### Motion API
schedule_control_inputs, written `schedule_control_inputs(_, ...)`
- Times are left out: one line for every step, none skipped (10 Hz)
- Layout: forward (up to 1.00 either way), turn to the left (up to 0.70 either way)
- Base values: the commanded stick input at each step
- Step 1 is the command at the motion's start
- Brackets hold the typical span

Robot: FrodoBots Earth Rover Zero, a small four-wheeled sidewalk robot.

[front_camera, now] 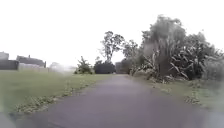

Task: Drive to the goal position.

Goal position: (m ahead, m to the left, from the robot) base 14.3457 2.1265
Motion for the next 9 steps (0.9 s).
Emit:
schedule_control_inputs(0.85, 0.00)
schedule_control_inputs(0.85, 0.00)
schedule_control_inputs(0.85, 0.00)
schedule_control_inputs(0.85, 0.00)
schedule_control_inputs(0.85, 0.00)
schedule_control_inputs(0.85, 0.00)
schedule_control_inputs(0.85, 0.00)
schedule_control_inputs(0.85, 0.00)
schedule_control_inputs(0.85, 0.00)
